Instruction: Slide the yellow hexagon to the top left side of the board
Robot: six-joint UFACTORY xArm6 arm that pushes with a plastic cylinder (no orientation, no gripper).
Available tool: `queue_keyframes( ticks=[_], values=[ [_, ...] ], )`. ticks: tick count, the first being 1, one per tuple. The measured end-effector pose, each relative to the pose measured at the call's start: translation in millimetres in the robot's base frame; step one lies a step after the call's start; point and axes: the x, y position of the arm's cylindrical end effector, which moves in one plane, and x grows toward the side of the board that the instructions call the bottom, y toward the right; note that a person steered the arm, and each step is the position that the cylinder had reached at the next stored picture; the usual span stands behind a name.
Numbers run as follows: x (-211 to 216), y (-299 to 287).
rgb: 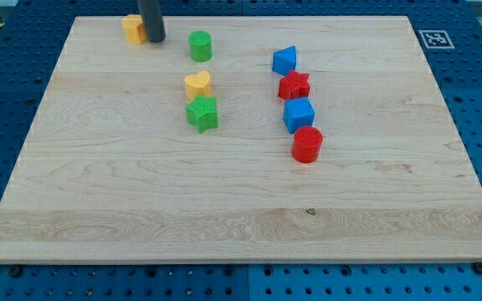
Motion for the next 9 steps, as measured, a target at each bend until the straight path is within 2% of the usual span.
queue_keyframes(
  ticks=[3,9],
  values=[
    [-31,-15],
    [-25,-36]
  ],
)
